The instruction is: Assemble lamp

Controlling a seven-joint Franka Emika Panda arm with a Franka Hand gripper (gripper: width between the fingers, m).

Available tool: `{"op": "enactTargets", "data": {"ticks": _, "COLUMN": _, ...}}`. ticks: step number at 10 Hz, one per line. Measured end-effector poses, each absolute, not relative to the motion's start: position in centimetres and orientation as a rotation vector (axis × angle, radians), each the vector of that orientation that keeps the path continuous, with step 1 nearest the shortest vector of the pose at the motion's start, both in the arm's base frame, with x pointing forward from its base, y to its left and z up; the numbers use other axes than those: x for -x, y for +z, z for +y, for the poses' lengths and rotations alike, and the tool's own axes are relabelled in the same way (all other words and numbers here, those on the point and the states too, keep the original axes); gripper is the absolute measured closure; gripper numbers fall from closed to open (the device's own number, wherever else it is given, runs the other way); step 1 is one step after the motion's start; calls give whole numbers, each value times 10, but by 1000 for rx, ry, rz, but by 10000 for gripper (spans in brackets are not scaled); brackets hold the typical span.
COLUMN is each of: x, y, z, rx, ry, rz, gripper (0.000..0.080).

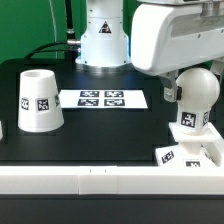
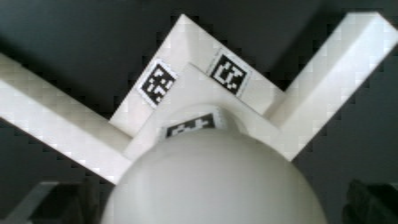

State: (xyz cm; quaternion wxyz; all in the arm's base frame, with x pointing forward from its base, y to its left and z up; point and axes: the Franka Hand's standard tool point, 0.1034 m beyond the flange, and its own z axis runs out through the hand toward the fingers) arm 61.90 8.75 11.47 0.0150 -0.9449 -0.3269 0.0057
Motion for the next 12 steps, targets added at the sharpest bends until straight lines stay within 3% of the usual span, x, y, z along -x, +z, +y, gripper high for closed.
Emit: {"op": "enactTargets", "data": {"ticks": 12, "x": -623, "y": 112, "z": 90, "rx": 2273, "ry": 113, "rz": -2270, "gripper": 101}}
